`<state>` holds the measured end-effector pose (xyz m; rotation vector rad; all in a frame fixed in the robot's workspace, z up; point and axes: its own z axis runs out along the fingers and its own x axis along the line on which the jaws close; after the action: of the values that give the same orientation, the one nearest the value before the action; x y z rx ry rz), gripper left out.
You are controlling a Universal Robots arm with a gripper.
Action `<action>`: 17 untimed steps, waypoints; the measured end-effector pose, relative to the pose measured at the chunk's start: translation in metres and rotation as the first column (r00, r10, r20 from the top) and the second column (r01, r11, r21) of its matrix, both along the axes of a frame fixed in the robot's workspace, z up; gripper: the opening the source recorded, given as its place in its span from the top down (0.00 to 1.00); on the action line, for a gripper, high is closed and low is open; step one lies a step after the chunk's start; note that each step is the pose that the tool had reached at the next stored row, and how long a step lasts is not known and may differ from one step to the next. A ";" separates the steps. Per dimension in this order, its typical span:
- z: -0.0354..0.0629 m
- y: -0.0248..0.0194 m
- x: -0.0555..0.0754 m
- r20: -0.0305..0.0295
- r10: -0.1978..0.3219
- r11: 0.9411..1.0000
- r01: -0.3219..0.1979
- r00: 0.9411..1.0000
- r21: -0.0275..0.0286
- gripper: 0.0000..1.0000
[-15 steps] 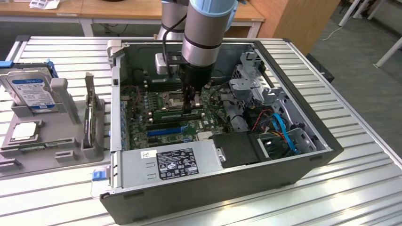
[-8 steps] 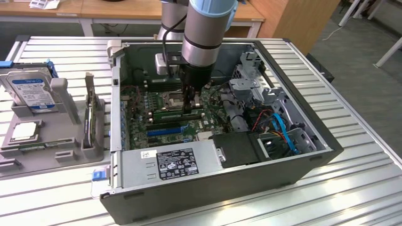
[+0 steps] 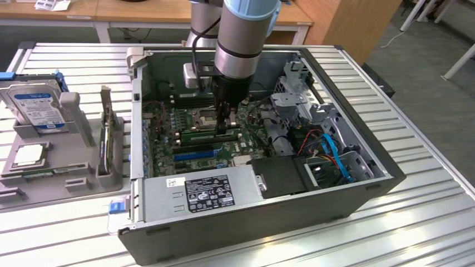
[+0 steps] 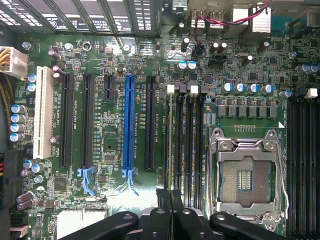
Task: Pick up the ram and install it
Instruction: 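Insert the ram into the slot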
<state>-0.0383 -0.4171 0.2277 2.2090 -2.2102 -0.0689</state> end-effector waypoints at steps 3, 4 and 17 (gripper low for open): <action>0.0001 0.0000 0.000 0.000 0.000 1.000 0.000 1.000 0.000 0.89; 0.0001 0.0000 0.000 0.000 0.000 1.000 0.000 1.000 0.000 0.89; 0.0001 0.0000 0.000 0.000 0.000 1.000 0.000 1.000 0.000 0.82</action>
<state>-0.0382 -0.4171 0.2278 2.2094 -2.2100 -0.0693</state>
